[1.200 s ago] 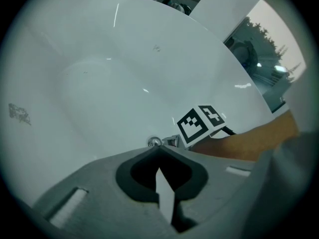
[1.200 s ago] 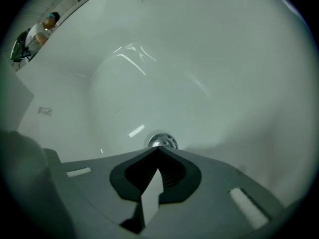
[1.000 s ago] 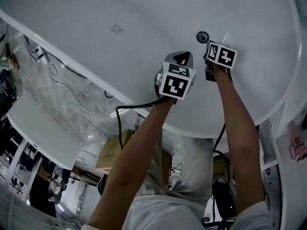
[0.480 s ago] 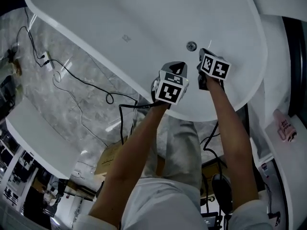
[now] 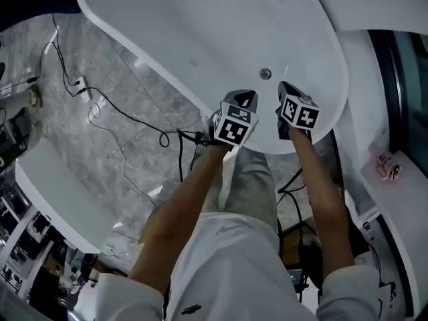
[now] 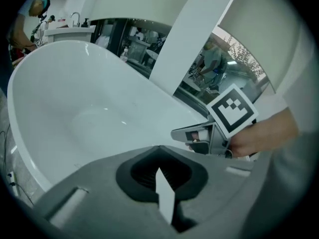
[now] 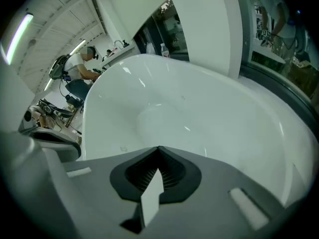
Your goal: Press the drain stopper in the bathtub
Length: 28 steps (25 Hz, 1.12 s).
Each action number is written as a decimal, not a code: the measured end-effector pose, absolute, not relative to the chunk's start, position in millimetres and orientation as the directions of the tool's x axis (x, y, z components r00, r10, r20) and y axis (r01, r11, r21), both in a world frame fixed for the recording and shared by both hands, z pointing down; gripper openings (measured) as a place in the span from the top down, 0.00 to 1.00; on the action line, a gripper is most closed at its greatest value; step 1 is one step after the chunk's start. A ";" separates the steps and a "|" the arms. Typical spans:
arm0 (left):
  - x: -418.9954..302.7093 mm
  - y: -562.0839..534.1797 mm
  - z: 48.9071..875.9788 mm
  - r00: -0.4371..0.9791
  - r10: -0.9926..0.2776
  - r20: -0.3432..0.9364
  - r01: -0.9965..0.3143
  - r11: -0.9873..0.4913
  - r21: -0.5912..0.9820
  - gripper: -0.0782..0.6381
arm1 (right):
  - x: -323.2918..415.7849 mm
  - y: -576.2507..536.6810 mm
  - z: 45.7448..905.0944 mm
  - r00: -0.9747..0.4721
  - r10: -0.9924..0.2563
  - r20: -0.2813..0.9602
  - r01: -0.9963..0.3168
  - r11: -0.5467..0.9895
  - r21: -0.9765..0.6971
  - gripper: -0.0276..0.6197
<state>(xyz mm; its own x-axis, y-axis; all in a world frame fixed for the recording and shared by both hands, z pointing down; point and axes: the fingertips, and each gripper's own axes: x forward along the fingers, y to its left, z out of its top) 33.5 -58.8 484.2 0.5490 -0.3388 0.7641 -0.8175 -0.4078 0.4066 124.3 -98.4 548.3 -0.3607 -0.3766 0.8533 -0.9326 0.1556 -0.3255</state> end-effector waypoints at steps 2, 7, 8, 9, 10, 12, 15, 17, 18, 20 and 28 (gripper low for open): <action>28.3 -61.9 455.6 0.559 -0.360 0.747 -0.813 -0.418 0.406 0.89 | 119.6 -99.5 514.8 -0.361 -0.411 0.837 -0.933 0.161 -0.323 0.96; 26.8 -67.3 378.5 0.594 -0.421 0.686 -0.791 -0.459 0.404 0.89 | 106.4 -97.6 428.9 -0.387 -0.494 0.779 -0.922 0.204 -0.329 0.96; 26.4 -67.2 363.3 0.601 -0.432 0.672 -0.787 -0.466 0.404 0.89 | 102.5 -96.2 411.3 -0.396 -0.507 0.765 -0.918 0.220 -0.330 0.96; 25.2 -66.8 348.5 0.608 -0.442 0.660 -0.783 -0.474 0.403 0.89 | 97.7 -94.7 393.5 -0.406 -0.520 0.751 -0.914 0.237 -0.330 0.96; 23.2 -66.4 334.2 0.613 -0.451 0.649 -0.779 -0.481 0.402 0.89 | 92.2 -93.6 375.4 -0.415 -0.535 0.736 -0.910 0.255 -0.328 0.96; 18.8 -65.4 306.2 0.622 -0.466 0.629 -0.773 -0.492 0.401 0.89 | 80.6 -91.3 338.6 -0.431 -0.566 0.703 -0.902 0.288 -0.321 0.96; 13.3 -56.1 266.0 0.621 -0.491 0.611 -0.774 -0.505 0.381 0.89 | 66.7 -77.3 287.9 -0.450 -0.603 0.659 -0.893 0.319 -0.318 0.96; 6.1 -50.5 240.7 0.610 -0.516 0.602 -0.783 -0.509 0.357 0.89 | 57.0 -67.6 259.7 -0.467 -0.622 0.629 -0.884 0.342 -0.318 0.96; 2.8 -47.7 228.5 0.608 -0.527 0.594 -0.785 -0.513 0.349 0.89 | 52.3 -63.2 247.5 -0.475 -0.630 0.615 -0.880 0.352 -0.319 0.96; -0.3 -36.1 207.1 0.615 -0.538 0.576 -0.780 -0.522 0.345 0.89 | 46.5 -49.4 226.3 -0.487 -0.640 0.594 -0.873 0.368 -0.320 0.96; -19.0 1.7 113.7 0.674 -0.601 0.430 -0.737 -0.592 0.328 0.89 | 23.1 1.1 114.6 -0.530 -0.729 0.432 -0.848 0.447 -0.285 0.97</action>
<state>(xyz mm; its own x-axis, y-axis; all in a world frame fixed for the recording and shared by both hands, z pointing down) -19.0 1.7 113.7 0.6738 -0.6006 0.4304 -0.7366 -0.5917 0.3275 23.1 1.1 114.6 -0.5303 -0.7295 0.4320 -0.8477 0.4474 -0.2852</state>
